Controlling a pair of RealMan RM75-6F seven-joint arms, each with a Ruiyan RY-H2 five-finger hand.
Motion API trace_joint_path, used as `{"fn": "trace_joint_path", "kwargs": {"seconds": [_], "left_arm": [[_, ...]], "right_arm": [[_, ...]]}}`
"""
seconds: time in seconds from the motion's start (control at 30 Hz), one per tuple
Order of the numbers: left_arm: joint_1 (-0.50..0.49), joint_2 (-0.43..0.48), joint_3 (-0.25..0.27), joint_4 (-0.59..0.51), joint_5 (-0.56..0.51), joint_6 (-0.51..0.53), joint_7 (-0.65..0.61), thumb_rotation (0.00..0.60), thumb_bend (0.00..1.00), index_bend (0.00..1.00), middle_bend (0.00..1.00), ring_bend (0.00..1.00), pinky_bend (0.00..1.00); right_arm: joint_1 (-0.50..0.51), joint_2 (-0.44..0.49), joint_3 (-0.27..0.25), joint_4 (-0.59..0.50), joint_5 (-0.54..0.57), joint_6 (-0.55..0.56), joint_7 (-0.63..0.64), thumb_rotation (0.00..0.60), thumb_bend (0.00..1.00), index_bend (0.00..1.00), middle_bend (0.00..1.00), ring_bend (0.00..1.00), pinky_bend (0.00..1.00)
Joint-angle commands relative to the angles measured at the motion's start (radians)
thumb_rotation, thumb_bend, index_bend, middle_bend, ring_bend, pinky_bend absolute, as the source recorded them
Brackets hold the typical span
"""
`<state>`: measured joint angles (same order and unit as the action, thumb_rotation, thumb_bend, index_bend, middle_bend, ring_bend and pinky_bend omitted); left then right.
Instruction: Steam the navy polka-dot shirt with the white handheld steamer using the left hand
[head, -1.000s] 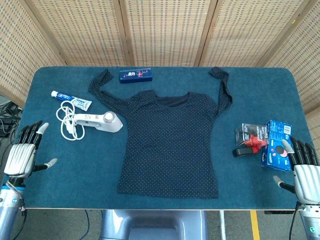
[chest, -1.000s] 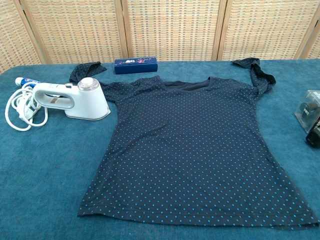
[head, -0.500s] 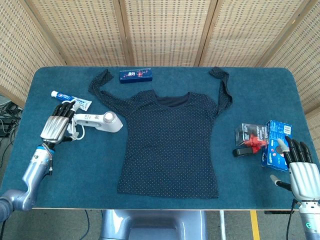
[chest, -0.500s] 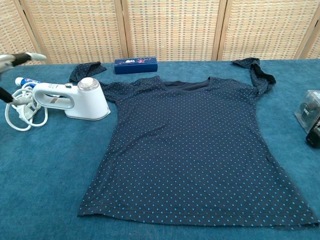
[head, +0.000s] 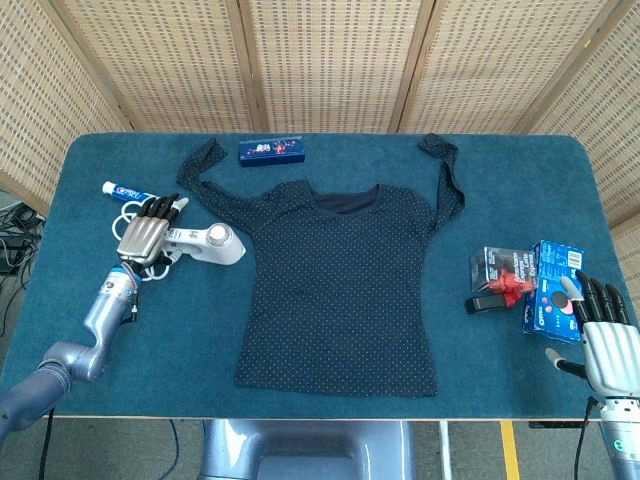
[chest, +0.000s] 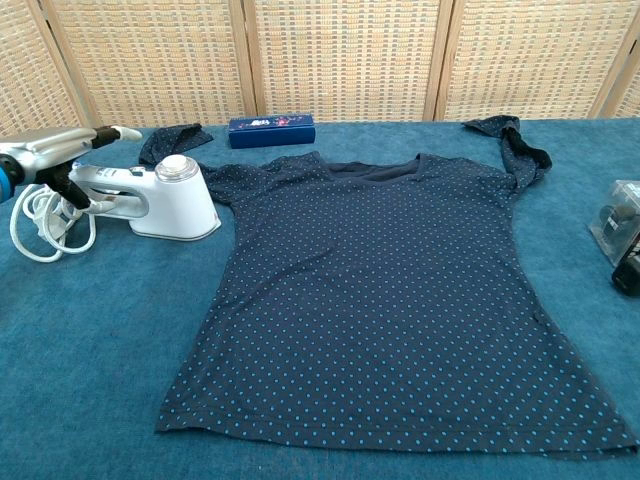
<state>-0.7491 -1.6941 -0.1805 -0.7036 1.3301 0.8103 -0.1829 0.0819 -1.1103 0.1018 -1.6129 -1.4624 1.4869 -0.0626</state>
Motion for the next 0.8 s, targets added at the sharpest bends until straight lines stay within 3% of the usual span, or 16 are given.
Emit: {"fn": "trace_joint_path", "kwargs": {"seconds": [0.03, 0.47, 0.73, 0.8], "left_arm": [[-0.042, -0.051, -0.005, 0.087, 0.004, -0.037, -0.034, 0.600, 0.34, 0.00, 0.00, 0.00, 0.00], [-0.142, -0.168, -0.008, 0.306, 0.023, -0.095, -0.119, 0.600, 0.34, 0.00, 0.00, 0.00, 0.00], [-0.175, -0.209, -0.014, 0.373, 0.011, -0.143, -0.123, 0.600, 0.34, 0.00, 0.00, 0.00, 0.00], [-0.175, -0.217, -0.013, 0.388, 0.012, -0.138, -0.119, 0.600, 0.34, 0.02, 0.03, 0.04, 0.00]], "right_arm": [[0.001, 0.000, 0.000, 0.000, 0.001, -0.001, 0.001, 0.600, 0.00, 0.01, 0.00, 0.00, 0.00], [0.005, 0.002, -0.001, 0.001, 0.004, -0.010, 0.012, 0.600, 0.00, 0.01, 0.00, 0.00, 0.00], [0.009, 0.000, 0.000, 0.007, 0.013, -0.021, 0.015, 0.600, 0.00, 0.01, 0.00, 0.00, 0.00], [0.010, -0.001, 0.001, 0.009, 0.016, -0.025, 0.014, 0.600, 0.00, 0.01, 0.00, 0.00, 0.00]]}}
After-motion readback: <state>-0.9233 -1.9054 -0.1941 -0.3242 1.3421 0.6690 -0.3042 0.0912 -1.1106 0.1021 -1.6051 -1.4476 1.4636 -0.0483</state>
